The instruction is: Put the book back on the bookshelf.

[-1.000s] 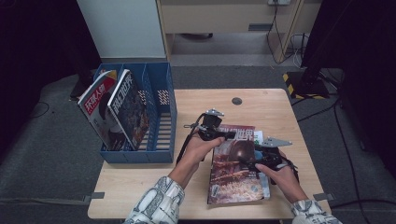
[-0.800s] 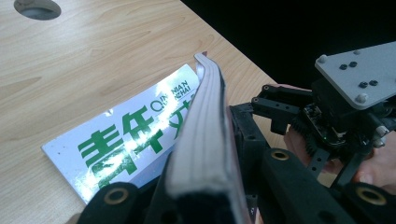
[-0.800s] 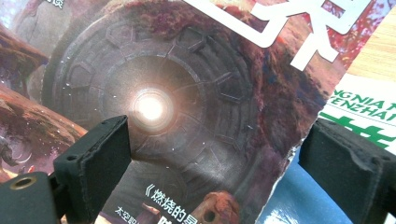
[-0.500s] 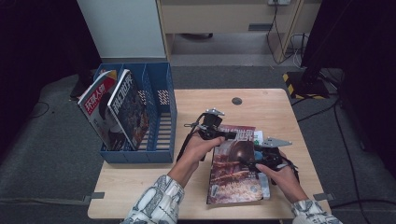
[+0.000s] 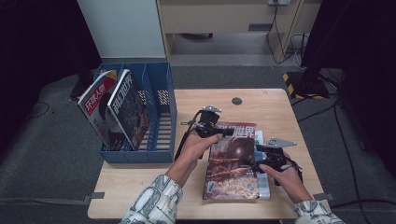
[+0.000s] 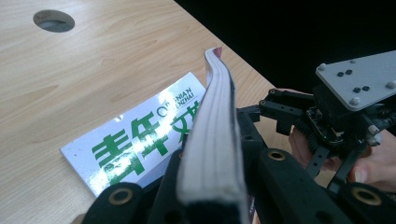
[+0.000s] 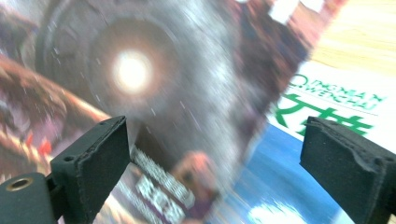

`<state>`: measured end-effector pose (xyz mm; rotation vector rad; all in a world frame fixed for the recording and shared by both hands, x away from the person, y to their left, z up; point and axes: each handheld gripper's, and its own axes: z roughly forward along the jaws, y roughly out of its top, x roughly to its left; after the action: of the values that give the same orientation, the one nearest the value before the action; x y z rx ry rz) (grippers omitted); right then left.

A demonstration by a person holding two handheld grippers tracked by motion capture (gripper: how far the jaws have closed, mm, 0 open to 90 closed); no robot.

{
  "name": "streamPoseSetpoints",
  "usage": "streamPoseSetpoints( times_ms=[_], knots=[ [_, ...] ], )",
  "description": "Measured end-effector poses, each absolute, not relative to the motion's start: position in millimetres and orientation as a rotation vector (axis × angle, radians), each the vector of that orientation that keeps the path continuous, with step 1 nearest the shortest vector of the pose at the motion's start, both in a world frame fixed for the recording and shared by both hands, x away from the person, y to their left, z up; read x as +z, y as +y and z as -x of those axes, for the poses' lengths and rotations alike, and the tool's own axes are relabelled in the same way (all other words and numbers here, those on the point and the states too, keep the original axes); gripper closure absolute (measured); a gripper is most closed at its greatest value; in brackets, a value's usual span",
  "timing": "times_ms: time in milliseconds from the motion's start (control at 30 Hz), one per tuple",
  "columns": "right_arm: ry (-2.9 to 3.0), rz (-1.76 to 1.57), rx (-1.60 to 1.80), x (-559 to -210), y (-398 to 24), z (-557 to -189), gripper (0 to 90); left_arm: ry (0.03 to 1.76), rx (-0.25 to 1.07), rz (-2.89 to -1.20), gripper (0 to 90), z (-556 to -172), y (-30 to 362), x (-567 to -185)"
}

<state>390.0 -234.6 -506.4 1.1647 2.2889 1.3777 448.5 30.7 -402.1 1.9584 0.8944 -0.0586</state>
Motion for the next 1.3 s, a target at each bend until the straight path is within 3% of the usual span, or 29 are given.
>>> streamPoseSetpoints(
  times_ms=[367, 900, 1300],
  knots=[
    [2.194, -1.285, 1.328, -504, -271, -389, 11.4, 0.897, -0.006, -1.923, 83.8, -446, 47, -375],
    [2.088, -1.333, 0.947, -514, -293, -391, 29.6, 0.875, 0.063, -1.895, 83.8, -441, 64, -348],
    [2.126, -1.381, 0.856, -526, -296, -393, 28.8, 0.867, 0.093, -1.876, 83.8, -439, 75, -336]
  ],
)
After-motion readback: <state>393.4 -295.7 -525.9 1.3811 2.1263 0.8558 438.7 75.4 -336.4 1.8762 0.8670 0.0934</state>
